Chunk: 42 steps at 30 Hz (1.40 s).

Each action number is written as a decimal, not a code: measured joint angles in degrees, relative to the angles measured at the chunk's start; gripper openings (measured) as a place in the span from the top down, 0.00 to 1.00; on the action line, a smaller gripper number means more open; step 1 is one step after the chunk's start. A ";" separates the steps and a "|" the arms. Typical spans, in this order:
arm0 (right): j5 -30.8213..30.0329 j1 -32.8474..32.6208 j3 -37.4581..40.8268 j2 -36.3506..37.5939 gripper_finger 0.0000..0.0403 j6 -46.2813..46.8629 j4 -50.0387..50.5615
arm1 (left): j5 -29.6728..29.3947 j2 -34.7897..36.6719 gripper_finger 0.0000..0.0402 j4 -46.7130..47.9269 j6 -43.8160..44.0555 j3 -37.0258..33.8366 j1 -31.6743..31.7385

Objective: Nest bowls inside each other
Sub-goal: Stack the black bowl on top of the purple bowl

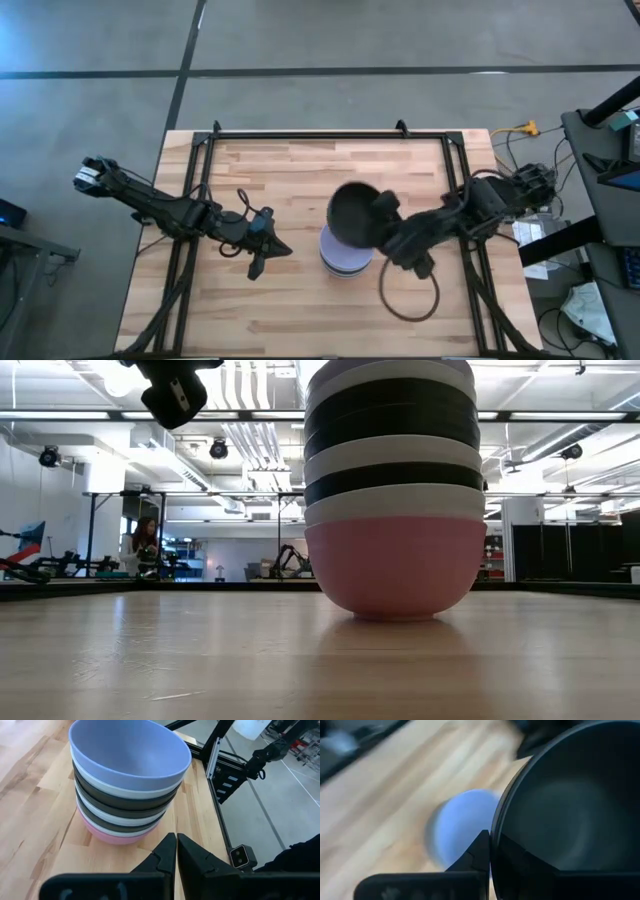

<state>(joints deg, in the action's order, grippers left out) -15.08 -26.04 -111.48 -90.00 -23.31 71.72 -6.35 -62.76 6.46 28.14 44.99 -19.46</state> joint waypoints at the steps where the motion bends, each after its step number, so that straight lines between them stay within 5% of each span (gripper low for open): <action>1: 3.05 0.39 -1.78 -1.40 0.97 0.54 2.86 | 0.00 0.00 1.00 -0.02 0.00 0.00 0.00; 5: 10.23 1.53 -6.64 -6.63 0.97 2.11 11.20 | 0.02 0.00 1.00 0.00 0.00 0.00 0.00; 12: 11.21 1.60 -9.08 -12.41 0.97 4.36 11.36 | 0.02 0.00 1.00 0.02 -0.04 0.00 0.00; 42: 11.28 2.55 8.82 -14.29 0.97 12.41 0.34 | 0.29 -0.02 1.00 0.04 -0.59 -0.02 -0.02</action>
<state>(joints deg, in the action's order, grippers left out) -3.80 -23.49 -102.66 -104.29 -10.90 72.06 -6.06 -62.78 6.50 27.55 44.97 -19.49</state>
